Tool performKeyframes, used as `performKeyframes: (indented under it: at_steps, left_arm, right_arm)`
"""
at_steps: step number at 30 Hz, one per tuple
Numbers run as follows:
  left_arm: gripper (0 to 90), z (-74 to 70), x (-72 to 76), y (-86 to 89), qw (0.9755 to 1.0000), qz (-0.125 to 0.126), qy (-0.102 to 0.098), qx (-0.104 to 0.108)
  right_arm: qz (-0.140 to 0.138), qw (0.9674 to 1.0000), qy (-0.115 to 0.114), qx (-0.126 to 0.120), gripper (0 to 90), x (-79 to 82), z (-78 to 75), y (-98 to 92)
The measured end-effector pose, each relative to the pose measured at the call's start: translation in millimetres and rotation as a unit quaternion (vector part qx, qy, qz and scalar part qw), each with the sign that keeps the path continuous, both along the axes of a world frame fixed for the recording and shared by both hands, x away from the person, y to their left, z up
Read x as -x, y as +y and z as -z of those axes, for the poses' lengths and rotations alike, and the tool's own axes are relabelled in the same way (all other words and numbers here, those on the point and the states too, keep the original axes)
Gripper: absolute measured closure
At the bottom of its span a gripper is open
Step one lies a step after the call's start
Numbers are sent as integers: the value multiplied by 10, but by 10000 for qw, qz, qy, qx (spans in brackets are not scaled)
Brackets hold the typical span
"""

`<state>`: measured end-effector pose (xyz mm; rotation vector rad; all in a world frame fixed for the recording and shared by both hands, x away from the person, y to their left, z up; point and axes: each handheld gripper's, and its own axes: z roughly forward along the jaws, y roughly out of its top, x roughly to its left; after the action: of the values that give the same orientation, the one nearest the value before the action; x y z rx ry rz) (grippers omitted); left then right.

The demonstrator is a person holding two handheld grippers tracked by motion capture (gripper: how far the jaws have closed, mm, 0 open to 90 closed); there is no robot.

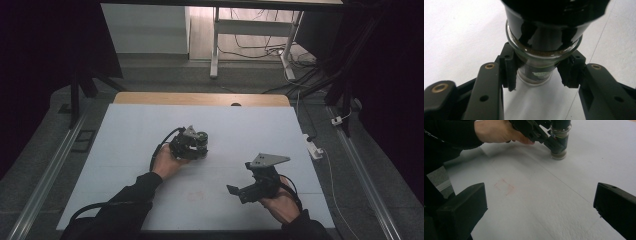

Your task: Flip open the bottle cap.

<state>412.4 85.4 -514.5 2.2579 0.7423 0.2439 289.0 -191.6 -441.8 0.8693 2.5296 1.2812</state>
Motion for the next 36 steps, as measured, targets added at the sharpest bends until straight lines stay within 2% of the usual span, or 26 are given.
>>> performKeyframes:
  at_steps: [4,6,23,36]
  left_arm:
    - [539,2,2,-1,10000,-8,-3,13]
    - [539,3,3,-1,10000,-10,-5,14]
    - [539,2,4,-1,10000,-4,-9,-9]
    - [539,5,7,-3,10000,-10,-20,-7]
  right_arm:
    - [-110,9996,199,-165,0,-67,2,88]
    - [-117,9995,220,-171,0,-102,-1,133]
    - [-88,9994,123,297,0,-394,69,510]
    - [-156,9988,50,454,0,-616,141,755]
